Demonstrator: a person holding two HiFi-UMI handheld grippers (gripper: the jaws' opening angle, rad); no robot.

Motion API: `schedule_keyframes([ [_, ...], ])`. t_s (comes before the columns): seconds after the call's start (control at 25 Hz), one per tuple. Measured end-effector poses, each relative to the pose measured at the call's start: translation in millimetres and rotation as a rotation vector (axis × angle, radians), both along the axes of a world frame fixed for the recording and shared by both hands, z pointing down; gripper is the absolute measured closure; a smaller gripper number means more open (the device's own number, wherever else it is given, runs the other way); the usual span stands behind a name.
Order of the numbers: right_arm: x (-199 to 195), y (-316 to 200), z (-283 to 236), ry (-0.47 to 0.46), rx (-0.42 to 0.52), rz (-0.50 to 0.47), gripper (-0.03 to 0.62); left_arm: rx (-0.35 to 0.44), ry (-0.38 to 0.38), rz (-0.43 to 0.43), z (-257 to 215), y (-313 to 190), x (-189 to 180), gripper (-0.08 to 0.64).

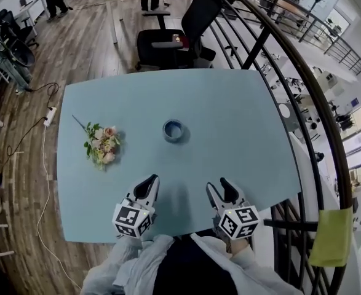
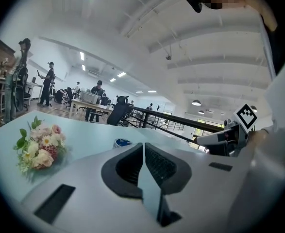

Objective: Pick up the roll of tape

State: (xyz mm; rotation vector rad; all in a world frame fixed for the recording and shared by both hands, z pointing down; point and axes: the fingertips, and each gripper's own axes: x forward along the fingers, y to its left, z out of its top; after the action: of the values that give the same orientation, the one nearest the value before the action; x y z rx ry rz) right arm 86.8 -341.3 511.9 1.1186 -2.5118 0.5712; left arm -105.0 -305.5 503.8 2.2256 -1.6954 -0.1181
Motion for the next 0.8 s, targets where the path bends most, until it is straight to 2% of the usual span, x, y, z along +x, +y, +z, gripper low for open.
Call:
schedule_keyframes([
  [0.2, -22.3, -33.6, -6.1, -0.001, 0.003, -0.078, 0.37, -0.001, -0.004, -0.126, -10.4, 1.2, -24.4, 0.534],
  [0.52, -68.8, -68.0, -10.8, -0.03, 0.014, -0.215, 0.37, -0.024, -0.055, -0.323, -13.8, 18.3, -71.4, 0.534],
  [0.8, -85.2, -98.4, -7.9, -0.026, 0.012, -0.286, 0.37, -0.013, -0.082, -0.383, -20.2, -1.0, -80.7, 0.534],
])
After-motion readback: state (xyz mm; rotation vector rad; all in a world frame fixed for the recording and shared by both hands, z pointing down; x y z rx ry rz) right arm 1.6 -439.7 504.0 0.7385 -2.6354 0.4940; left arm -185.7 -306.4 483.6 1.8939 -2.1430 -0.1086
